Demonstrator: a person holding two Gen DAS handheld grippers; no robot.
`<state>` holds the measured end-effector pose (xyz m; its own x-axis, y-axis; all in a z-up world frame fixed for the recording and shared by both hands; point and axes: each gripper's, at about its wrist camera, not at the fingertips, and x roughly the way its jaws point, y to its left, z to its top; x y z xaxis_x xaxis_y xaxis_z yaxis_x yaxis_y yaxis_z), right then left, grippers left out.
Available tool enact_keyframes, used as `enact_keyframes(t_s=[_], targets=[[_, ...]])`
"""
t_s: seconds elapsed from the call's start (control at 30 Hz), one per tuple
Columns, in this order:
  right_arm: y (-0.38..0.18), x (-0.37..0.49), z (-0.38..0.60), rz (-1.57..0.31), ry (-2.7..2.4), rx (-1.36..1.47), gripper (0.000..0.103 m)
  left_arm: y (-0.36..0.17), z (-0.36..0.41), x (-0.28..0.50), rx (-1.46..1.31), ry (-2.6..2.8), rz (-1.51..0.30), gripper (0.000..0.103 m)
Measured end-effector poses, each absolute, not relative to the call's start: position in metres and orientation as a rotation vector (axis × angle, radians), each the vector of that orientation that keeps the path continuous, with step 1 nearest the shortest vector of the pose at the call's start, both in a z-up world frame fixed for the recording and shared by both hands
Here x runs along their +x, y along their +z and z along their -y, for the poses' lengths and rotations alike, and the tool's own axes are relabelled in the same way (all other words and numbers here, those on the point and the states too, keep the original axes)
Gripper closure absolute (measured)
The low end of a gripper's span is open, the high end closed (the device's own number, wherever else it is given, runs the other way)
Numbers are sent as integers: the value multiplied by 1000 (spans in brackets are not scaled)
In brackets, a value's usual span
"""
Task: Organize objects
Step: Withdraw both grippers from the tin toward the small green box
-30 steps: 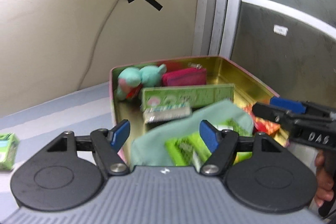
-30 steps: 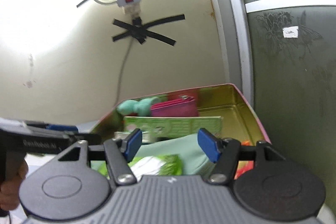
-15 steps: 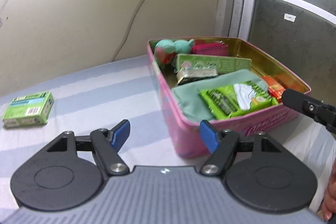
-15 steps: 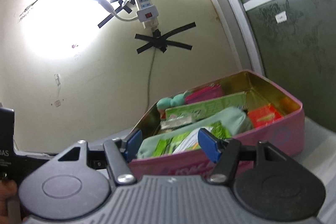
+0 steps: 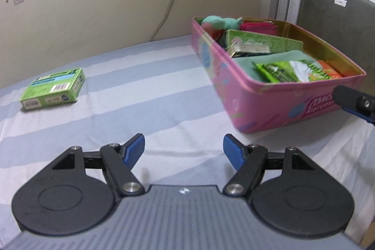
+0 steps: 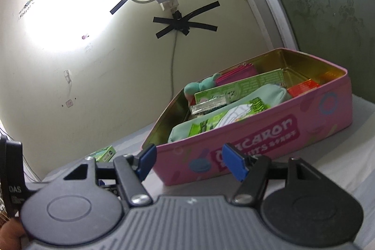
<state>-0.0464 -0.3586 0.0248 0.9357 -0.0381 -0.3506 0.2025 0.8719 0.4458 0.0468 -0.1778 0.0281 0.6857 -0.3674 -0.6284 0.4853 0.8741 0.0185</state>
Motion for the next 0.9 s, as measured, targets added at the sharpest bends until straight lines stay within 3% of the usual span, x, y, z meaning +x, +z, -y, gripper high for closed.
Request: enact_keyframes(t_s=[0.1, 0.9], targets=[[25, -45, 354, -353, -121, 498, 39, 24, 171, 47, 187, -470, -665, 21], [21, -25, 323, -418, -79, 478, 38, 8, 126, 65, 198, -393, -671, 16]])
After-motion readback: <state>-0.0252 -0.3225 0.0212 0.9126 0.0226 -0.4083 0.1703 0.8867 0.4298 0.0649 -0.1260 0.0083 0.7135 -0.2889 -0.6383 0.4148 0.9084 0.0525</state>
